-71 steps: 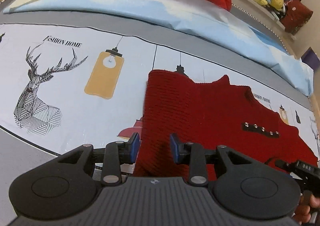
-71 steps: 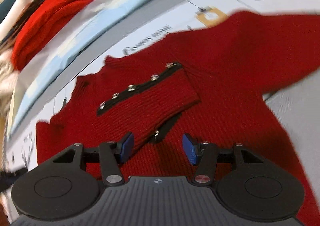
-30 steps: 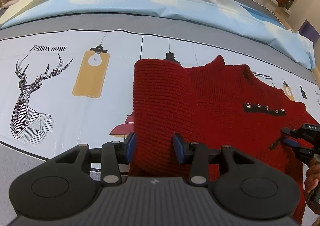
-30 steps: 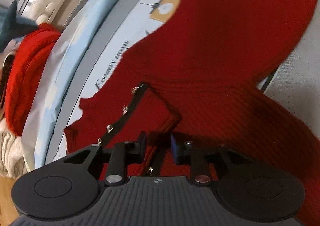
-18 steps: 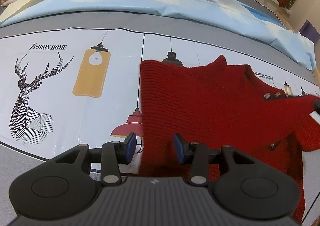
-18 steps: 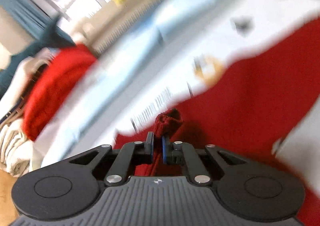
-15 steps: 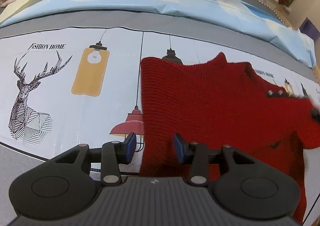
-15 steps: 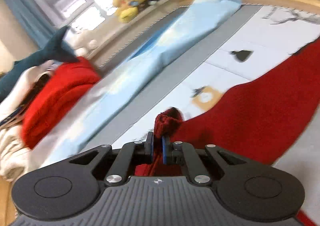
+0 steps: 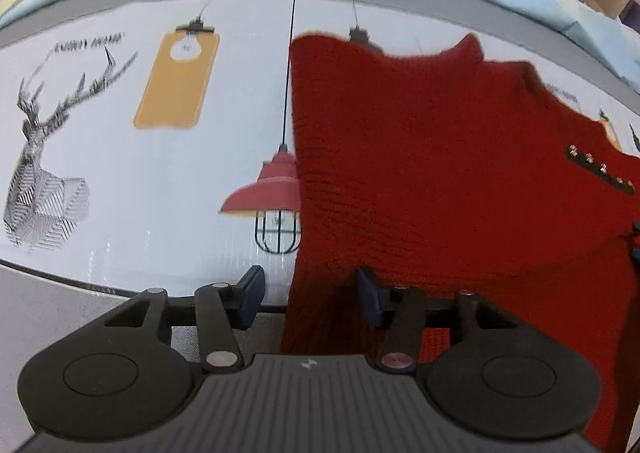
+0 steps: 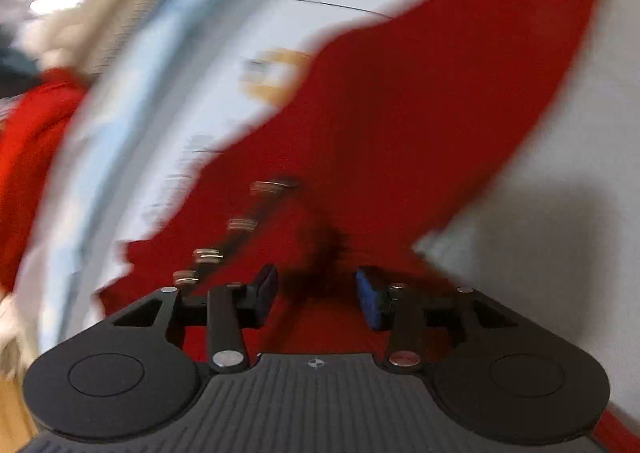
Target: Fold small clothes
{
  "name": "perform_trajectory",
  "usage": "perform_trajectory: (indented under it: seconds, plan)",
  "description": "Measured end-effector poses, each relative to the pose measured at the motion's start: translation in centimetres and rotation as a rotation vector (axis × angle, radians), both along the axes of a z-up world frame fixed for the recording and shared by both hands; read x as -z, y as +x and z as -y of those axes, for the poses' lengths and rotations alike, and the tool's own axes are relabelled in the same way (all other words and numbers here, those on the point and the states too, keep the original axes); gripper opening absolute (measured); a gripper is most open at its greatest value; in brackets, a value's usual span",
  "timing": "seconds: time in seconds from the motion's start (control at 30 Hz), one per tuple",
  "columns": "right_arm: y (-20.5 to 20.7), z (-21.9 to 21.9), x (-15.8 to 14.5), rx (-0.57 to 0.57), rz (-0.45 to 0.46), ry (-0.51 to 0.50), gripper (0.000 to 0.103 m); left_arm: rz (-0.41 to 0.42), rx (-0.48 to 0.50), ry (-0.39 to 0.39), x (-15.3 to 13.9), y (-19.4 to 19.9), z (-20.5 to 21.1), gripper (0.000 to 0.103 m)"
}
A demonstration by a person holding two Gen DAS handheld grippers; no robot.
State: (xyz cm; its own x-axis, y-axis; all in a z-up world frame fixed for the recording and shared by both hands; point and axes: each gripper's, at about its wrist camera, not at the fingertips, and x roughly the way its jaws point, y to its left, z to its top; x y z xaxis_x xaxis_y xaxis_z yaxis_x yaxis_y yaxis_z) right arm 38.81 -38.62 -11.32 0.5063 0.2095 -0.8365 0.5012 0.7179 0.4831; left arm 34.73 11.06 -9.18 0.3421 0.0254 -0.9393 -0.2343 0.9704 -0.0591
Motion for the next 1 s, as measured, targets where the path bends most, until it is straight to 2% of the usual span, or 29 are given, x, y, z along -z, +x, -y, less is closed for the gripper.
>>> perform_trajectory:
  seconds: [0.1,0.13,0.2,0.27,0.37,0.53,0.77,1.0]
  plan:
    - [-0.5,2.2,-1.1,0.036,0.052,0.037,0.041,0.059,0.016,0.01,-1.9,0.0,0.3,0.056]
    - [-0.6,3.1,-1.9,0.049,0.087,0.014,0.042,0.076,0.022,0.007,-2.4,0.0,0.4,0.056]
    - [-0.9,5.1,-3.6,0.066,0.153,-0.1,0.043,0.089,0.025,0.001,-3.1,0.1,0.6,0.057]
    - [-1.4,8.3,-4.0,0.124,0.175,-0.162,0.045,0.088,0.027,-0.008,-3.4,0.2,0.9,0.057]
    - [-2.4,14.5,-2.8,0.273,0.149,-0.138,0.045,0.085,0.039,-0.006,-3.5,0.3,1.2,0.057]
    - [-3.5,21.2,-0.2,0.382,0.14,-0.133,0.046,0.077,0.036,0.006,-3.3,0.1,1.1,0.057]
    - [-4.1,23.3,1.4,0.414,0.242,-0.1,0.045,0.071,0.038,0.014,-3.0,0.2,1.0,0.057]
    - [-2.4,23.2,1.4,0.422,0.255,-0.115,0.045,0.066,0.043,0.019,-2.9,0.2,1.1,0.058]
